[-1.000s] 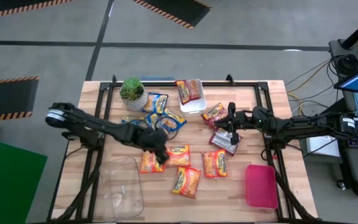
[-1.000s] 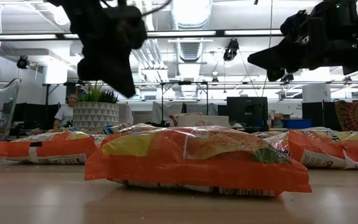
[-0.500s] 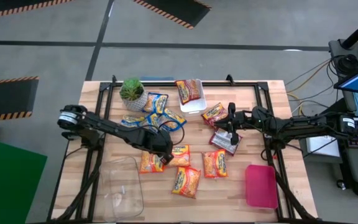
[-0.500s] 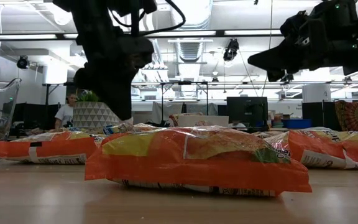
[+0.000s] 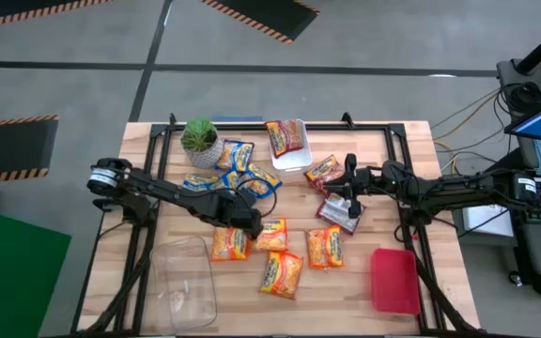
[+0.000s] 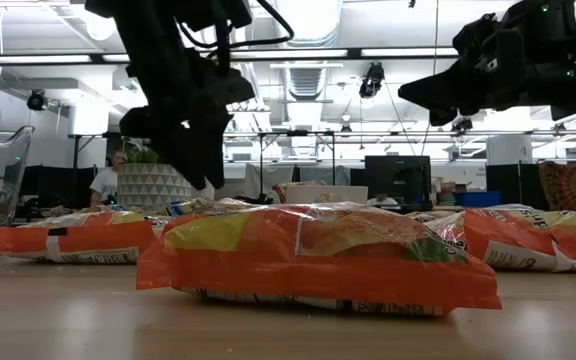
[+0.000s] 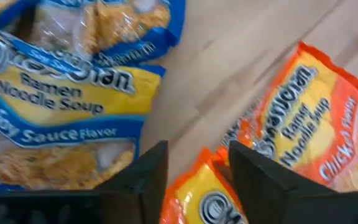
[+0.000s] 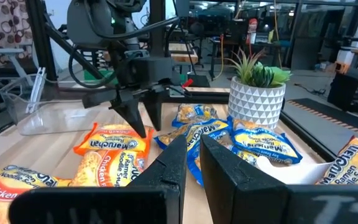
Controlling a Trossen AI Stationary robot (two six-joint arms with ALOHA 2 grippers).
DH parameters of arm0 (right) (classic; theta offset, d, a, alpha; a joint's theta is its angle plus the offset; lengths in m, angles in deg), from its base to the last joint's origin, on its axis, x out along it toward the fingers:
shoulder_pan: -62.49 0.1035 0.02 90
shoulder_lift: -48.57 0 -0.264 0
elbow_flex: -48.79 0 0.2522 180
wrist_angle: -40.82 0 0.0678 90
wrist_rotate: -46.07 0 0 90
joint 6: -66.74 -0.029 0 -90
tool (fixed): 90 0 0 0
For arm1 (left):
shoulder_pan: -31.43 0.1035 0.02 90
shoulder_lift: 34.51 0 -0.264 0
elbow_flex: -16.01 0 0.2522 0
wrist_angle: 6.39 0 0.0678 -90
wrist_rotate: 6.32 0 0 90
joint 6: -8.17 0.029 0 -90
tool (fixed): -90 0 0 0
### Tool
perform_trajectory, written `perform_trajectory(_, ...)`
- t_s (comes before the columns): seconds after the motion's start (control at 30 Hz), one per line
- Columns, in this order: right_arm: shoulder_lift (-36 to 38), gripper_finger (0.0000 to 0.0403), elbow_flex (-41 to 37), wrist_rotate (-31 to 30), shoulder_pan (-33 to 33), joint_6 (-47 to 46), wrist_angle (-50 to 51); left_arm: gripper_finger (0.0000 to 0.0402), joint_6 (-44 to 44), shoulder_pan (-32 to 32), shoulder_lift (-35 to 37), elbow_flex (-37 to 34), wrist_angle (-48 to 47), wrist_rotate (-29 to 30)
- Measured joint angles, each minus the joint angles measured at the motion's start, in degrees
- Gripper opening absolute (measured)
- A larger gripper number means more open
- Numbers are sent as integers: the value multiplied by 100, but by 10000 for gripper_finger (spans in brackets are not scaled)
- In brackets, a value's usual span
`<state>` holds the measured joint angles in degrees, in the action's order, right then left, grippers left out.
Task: Sort Maruchan noodles
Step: Put the middle blue noodle pack into the transparent bin
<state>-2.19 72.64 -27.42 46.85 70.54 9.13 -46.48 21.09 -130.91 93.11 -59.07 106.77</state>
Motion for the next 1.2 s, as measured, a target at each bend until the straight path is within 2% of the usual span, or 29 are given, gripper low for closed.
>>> perform_trajectory(0.17,0,34,0,0,0,25,7,213,10,19,0,-22,-11,640)
perform_trajectory(0.33,0,34,0,0,0,25,7,230,9,89,0,-150,5,710)
perform_trajectory(0.77,0,34,0,0,-2,-13,-11,212,29,84,-750,-239,288,925)
perform_trajectory(1.2,0,34,-1,0,-2,-79,17,179,-131,80,-1108,-230,312,1137)
